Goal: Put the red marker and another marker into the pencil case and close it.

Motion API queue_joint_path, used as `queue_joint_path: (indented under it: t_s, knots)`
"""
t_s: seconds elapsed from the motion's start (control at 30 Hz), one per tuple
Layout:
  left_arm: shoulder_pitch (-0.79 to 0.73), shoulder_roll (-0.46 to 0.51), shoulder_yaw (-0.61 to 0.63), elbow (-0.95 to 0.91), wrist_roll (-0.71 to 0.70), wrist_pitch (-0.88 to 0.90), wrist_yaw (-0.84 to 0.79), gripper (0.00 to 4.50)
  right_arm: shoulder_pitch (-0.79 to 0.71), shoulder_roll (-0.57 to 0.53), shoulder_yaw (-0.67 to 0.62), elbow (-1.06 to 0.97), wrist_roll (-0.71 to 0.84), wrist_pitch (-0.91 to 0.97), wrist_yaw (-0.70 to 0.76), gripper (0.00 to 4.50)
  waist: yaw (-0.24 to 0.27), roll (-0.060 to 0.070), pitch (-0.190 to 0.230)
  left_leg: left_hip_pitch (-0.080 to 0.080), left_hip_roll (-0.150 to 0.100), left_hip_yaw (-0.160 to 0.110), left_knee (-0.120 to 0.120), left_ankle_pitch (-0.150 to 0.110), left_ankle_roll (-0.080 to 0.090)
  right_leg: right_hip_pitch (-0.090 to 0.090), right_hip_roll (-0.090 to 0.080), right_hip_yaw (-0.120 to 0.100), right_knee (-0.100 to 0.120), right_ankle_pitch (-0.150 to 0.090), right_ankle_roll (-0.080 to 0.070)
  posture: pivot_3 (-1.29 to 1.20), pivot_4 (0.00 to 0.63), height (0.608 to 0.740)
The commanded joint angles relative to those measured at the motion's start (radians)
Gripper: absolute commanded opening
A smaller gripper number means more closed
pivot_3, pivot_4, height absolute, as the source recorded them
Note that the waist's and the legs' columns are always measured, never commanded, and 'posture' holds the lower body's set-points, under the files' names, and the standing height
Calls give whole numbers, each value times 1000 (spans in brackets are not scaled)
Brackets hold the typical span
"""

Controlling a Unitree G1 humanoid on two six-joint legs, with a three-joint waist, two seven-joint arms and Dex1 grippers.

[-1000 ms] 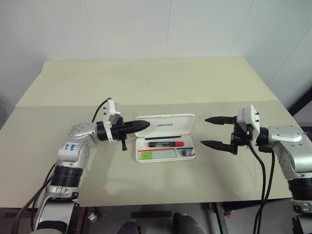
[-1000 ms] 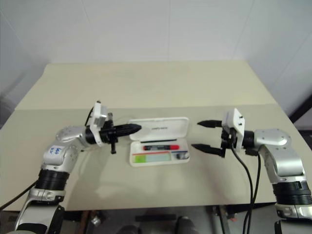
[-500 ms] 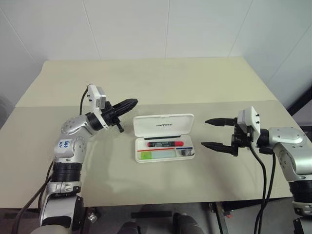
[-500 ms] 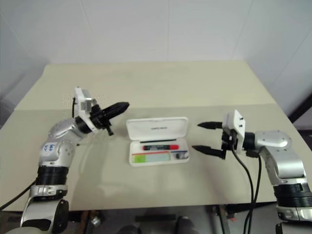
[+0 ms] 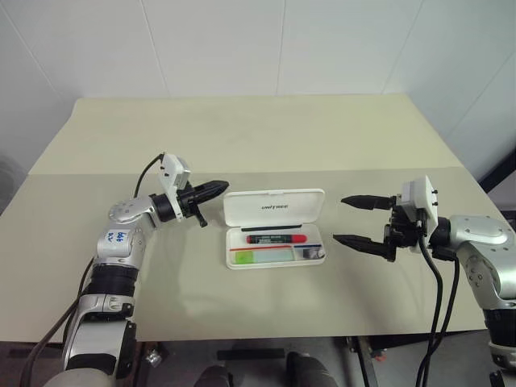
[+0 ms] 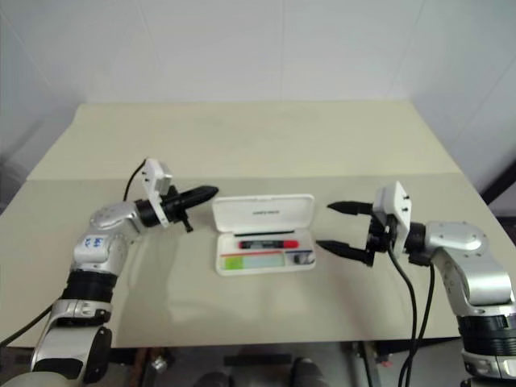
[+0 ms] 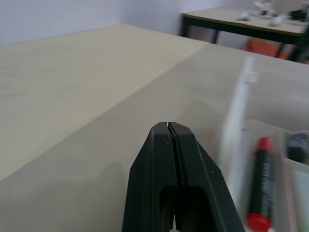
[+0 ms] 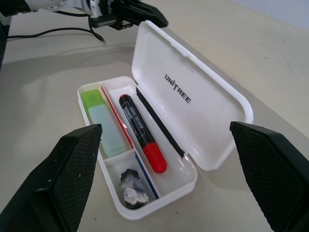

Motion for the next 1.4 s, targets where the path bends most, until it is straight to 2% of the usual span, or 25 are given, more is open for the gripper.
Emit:
queue_joint_path:
  t_s: [0.03,0.4,0.73,1.2,1.4]
  knots:
    - [28,32,-22,-85,-11,-21,-79,20,18,-31,-59,-59,36,16,-10,4500,-3,0,0,0,0,0,0,0,0,0,0,0,0,0,0,0,150,740]
    - [185,99,-146,-284,55,-54,-184,20,79,-86,-106,-127,79,90,-22,4500,1,0,0,2,0,0,1,-1,2,1,0,1,-1,0,0,0,150,740]
    - [161,96,-232,-318,151,-1,-112,20,97,-84,-114,-161,86,110,-48,4500,0,0,0,2,0,0,1,-1,2,1,0,1,-1,0,0,0,150,740]
    - [164,159,-357,-404,216,155,-135,20,116,-39,-98,-180,75,84,-110,4500,-1,0,0,3,0,0,1,-1,2,2,1,1,0,0,0,0,150,740]
    - [152,162,-370,-402,229,184,-115,20,118,-16,-90,-183,69,70,-126,4500,-1,0,0,4,0,0,1,-1,2,3,1,1,0,0,-1,0,150,740]
